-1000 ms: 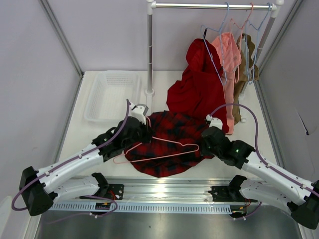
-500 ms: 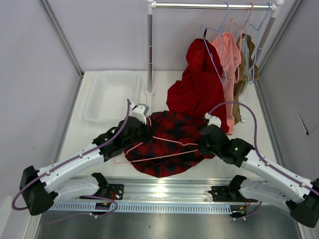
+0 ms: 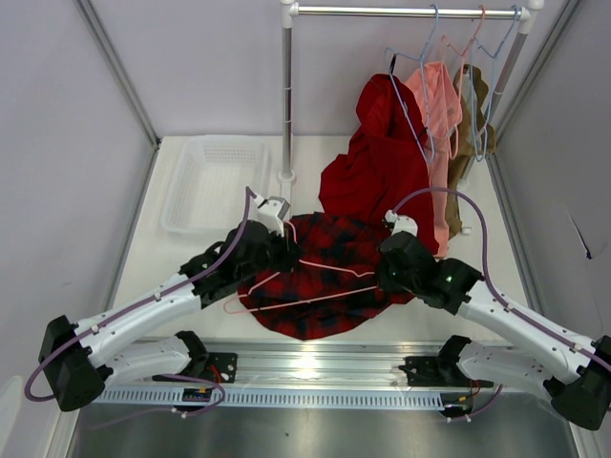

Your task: Place the skirt on the hanger

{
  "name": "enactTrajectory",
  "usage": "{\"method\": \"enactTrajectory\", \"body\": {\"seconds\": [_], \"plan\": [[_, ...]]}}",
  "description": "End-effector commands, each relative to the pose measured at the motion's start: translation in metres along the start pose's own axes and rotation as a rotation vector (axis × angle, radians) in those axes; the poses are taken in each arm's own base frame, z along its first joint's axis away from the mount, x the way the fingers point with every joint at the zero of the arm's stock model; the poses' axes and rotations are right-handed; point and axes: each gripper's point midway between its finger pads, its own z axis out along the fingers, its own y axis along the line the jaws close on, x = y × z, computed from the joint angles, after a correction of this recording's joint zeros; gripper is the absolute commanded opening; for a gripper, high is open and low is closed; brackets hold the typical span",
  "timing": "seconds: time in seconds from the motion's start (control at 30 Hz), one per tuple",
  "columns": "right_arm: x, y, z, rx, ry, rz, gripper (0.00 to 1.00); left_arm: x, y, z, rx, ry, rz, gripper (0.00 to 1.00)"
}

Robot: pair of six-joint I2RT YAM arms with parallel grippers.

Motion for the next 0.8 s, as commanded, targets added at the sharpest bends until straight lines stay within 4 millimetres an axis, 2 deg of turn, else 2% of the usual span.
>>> {"method": "enactTrajectory", "body": {"seconds": [0.0, 0.33, 0.53, 0.57, 0.63, 0.7, 0.73, 0.77], "plan": [[-0.023, 0.015, -0.006, -0.044, -0.06, -0.007, 0.0, -0.03, -0.023, -0.005, 0.095, -0.085, 0.011, 0.0], [-0.03, 0.021, -0.01, -0.063, -0.07, -0.012, 0.0, -0.043, -0.035, 0.004, 0.129, -0.104, -0.009, 0.0], [-0.035, 0.026, -0.013, -0.086, -0.077, -0.018, 0.0, -0.072, -0.053, 0.006, 0.155, -0.138, 0.01, 0.0], [-0.034, 0.026, -0.013, -0.086, -0.074, -0.021, 0.0, -0.071, -0.051, 0.007, 0.143, -0.126, 0.024, 0.0], [-0.035, 0.025, -0.014, -0.081, -0.079, -0.023, 0.0, -0.087, -0.055, 0.005, 0.13, -0.145, 0.034, 0.0], [-0.036, 0.025, -0.016, -0.082, -0.084, -0.028, 0.0, -0.085, -0.051, 0.006, 0.105, -0.122, 0.052, 0.0], [-0.036, 0.024, -0.017, -0.083, -0.084, -0.035, 0.0, -0.096, -0.056, 0.003, 0.108, -0.14, 0.061, 0.0], [-0.037, 0.024, -0.018, -0.083, -0.087, -0.036, 0.0, -0.096, -0.054, 0.002, 0.094, -0.133, 0.066, 0.0]]}}
